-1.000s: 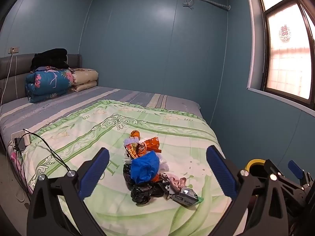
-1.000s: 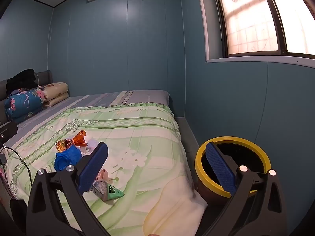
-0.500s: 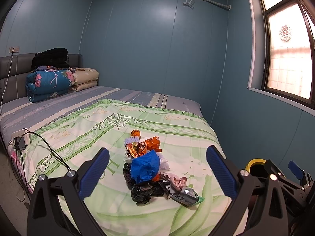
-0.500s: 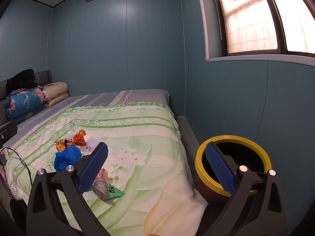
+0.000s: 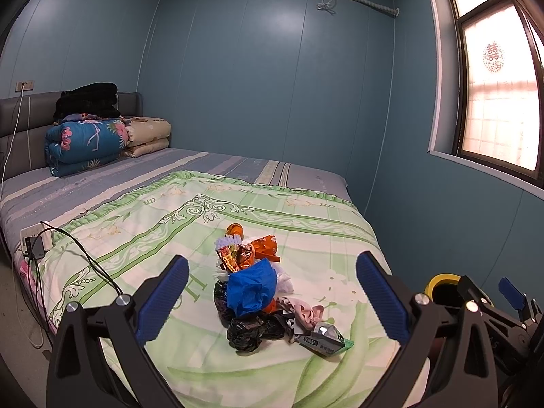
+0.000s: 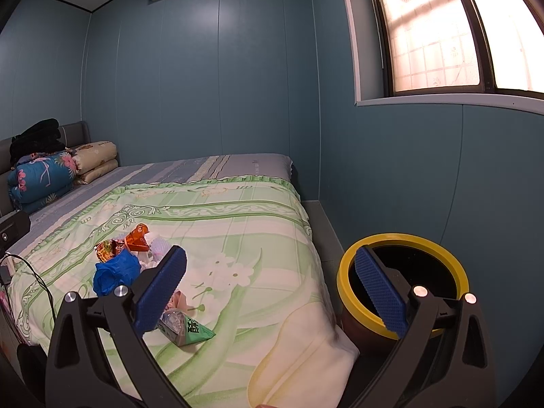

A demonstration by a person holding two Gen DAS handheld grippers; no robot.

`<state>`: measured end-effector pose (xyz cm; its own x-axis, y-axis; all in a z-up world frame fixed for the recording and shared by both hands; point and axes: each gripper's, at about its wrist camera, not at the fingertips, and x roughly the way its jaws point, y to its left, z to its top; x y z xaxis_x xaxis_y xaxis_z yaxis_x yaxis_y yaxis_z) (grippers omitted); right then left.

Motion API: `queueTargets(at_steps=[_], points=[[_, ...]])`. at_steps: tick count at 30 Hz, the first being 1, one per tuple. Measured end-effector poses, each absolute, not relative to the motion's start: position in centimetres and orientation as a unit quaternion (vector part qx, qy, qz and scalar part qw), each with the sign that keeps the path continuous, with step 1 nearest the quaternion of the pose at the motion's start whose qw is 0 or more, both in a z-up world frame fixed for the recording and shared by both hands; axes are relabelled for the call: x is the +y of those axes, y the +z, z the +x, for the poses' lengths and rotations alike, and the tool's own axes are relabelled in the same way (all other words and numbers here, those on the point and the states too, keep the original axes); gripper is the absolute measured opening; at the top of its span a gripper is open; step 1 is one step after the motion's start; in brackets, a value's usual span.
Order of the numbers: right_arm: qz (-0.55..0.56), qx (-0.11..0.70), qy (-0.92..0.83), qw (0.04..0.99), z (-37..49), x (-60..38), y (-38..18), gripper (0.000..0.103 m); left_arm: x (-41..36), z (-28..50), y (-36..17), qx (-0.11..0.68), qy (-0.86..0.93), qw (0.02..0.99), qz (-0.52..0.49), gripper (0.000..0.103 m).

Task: Collect trash

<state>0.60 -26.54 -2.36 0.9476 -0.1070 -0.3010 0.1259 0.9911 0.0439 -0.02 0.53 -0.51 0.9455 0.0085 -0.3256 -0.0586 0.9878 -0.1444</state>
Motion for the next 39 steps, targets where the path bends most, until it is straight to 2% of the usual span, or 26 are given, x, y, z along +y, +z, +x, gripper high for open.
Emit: queueTargets(at_steps=[39], points=[[0.032,0.155,-0.062,0.985,0.64,-26.47,-2.66,0.095,0.8,0.07,-0.66,0.173,0.016,0.982,-0.079,0.095]])
